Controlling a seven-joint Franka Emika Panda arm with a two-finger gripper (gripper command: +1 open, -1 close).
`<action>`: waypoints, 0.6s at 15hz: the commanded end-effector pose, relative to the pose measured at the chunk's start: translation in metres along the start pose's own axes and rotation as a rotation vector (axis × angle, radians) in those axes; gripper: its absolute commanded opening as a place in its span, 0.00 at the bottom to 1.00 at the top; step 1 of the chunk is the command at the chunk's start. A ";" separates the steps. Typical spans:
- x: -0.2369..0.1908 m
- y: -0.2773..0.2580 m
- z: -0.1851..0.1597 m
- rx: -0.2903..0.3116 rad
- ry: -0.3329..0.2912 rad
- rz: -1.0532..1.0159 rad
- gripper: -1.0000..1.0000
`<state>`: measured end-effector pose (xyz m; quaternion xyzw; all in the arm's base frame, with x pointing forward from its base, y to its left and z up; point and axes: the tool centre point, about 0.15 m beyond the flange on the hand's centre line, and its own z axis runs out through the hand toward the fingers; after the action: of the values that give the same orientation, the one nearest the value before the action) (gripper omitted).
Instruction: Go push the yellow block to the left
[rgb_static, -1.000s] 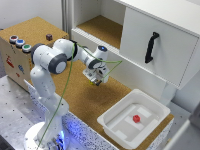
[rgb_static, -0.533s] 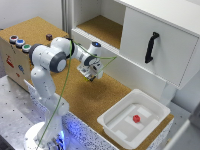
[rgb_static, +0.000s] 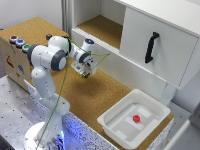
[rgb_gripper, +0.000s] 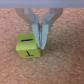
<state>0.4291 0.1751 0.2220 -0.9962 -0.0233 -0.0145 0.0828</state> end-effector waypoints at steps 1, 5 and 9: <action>0.013 -0.033 0.010 0.064 -0.042 -0.035 0.00; 0.006 -0.032 -0.006 0.015 -0.022 -0.025 0.00; -0.005 -0.041 -0.059 -0.068 0.064 -0.089 1.00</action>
<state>0.4349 0.2030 0.2342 -0.9946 -0.0443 -0.0243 0.0911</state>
